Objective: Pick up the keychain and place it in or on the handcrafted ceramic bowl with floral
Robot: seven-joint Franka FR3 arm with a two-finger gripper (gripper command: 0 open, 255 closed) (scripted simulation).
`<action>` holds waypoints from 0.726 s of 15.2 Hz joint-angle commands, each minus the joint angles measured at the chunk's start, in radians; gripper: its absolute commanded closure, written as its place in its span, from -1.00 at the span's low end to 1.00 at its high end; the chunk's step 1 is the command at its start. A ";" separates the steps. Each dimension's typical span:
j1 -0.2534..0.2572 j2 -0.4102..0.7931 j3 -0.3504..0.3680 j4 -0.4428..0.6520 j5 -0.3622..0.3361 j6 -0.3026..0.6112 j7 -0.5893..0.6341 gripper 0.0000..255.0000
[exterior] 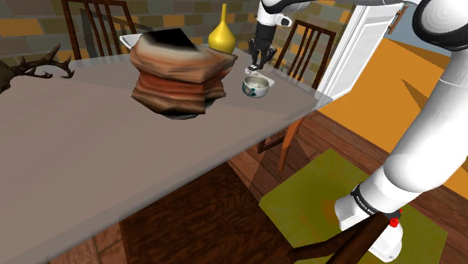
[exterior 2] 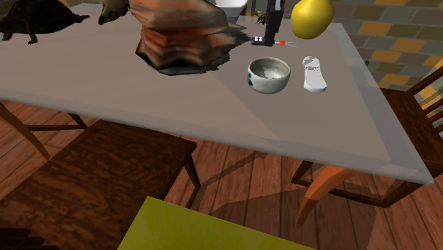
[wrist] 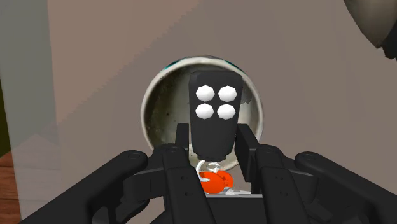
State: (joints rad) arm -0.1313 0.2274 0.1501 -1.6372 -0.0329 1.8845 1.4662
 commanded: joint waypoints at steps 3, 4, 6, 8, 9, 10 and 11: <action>0.000 0.008 -0.001 -0.045 -0.002 0.052 0.001 1.00; 0.000 0.010 -0.001 -0.055 -0.002 0.065 0.001 1.00; 0.000 0.015 -0.001 -0.075 -0.003 0.090 0.002 1.00; 0.000 0.022 -0.001 -0.093 -0.005 0.115 0.003 1.00; 0.000 0.025 -0.002 -0.102 -0.005 0.127 0.003 1.00; 0.000 0.029 -0.002 -0.111 -0.006 0.139 0.004 1.00; 0.000 0.033 -0.002 -0.121 -0.007 0.154 0.004 1.00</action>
State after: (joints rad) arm -0.1306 0.2527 0.1487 -1.7537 -0.0387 2.0258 1.4713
